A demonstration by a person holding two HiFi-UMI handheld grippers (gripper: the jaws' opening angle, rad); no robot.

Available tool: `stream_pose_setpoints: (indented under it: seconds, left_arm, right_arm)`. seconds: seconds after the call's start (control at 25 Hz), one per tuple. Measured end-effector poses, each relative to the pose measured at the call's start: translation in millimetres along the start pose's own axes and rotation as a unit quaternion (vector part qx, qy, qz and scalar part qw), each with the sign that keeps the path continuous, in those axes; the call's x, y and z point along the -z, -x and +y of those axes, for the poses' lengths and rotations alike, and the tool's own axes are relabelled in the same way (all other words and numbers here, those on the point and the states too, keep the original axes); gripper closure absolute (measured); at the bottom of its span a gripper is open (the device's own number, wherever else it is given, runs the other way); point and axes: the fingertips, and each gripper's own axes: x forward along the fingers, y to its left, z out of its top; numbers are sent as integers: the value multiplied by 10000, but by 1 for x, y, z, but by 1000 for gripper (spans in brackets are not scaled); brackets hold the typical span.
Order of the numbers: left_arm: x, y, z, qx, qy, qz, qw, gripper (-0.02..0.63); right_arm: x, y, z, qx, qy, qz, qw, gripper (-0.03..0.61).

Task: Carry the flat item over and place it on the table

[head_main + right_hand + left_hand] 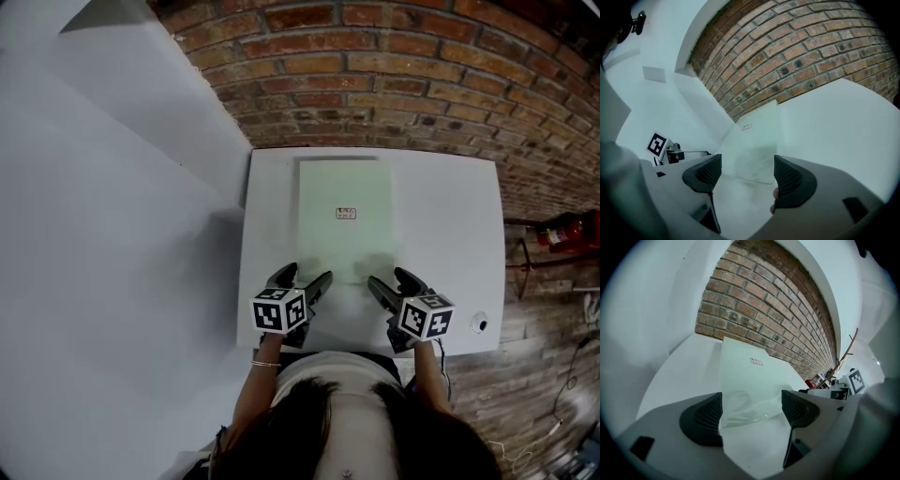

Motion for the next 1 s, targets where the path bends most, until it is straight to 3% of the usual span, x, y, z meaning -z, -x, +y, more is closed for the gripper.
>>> stream_pose_setpoints:
  seconds: [0.4, 0.76, 0.88, 1.0]
  left_arm:
    - [2, 26, -29, 40, -197, -388, 9990, 241]
    - [11, 55, -58, -43, -536, -885, 9946, 285]
    - [12, 69, -65, -156, -557, -1093, 9923, 327]
    - [12, 83, -68, -313, -545, -1290, 9897, 356]
  right_arm:
    - [5, 29, 18, -12, 341, -208, 9992, 209]
    - [8, 59, 40, -286, 610, -491, 9965, 224]
    - [7, 68, 44, -259, 771, -597, 9949, 255]
    - [5, 78, 45, -87, 999, -754, 9921, 374]
